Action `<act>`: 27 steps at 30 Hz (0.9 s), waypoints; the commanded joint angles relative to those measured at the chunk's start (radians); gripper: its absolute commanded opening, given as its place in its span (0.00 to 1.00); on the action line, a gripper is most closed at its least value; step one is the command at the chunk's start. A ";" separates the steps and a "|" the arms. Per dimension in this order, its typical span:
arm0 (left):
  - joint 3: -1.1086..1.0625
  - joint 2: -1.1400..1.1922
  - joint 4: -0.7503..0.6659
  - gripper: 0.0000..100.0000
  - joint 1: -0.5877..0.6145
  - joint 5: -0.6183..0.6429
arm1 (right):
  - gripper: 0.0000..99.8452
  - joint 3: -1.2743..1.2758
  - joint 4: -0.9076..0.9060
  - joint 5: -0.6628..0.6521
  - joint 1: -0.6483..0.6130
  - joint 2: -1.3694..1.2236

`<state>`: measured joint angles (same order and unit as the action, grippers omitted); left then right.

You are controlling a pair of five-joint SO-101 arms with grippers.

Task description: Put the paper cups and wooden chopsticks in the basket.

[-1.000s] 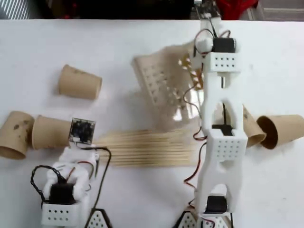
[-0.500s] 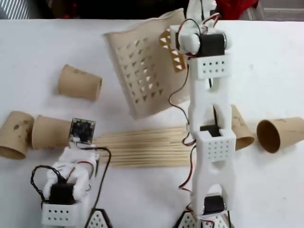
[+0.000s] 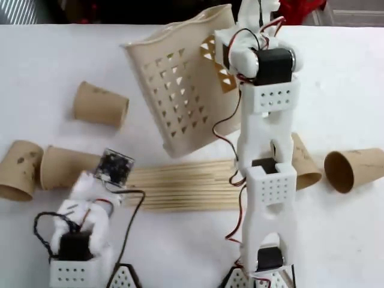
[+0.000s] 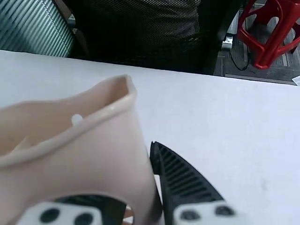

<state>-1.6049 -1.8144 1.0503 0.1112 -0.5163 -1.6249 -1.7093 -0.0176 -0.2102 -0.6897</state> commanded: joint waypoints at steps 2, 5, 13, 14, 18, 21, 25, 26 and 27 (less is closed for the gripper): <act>0.275 -0.001 -0.069 0.03 0.044 -0.029 | 0.02 -0.038 -0.005 0.014 0.012 0.093; 0.453 0.024 -0.049 0.07 0.027 0.034 | 0.02 -0.035 -0.005 0.014 0.013 0.068; 1.066 0.608 0.017 0.17 0.001 0.207 | 0.02 -0.040 0.022 0.012 0.016 -0.035; 1.191 0.713 0.052 0.17 0.002 0.232 | 0.02 -0.040 0.033 0.012 0.016 -0.039; 1.777 1.161 0.269 0.17 0.007 0.324 | 0.02 -0.044 0.058 0.014 0.015 -0.047; 2.257 1.514 0.463 0.17 0.001 0.364 | 0.02 -0.044 0.105 0.014 0.015 -0.033; 2.918 1.940 0.655 0.17 0.002 0.390 | 0.02 -0.044 0.188 0.014 0.007 -0.019; 3.063 2.023 0.687 0.17 0.004 0.393 | 0.02 -0.043 0.202 0.014 0.007 -0.016; 3.193 2.097 0.712 0.17 0.004 0.393 | 0.02 -0.043 0.213 0.014 0.005 -0.013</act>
<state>0.9728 0.0038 1.6778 0.1128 -0.1419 -1.6280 -1.5666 -0.0146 -0.2010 -0.7603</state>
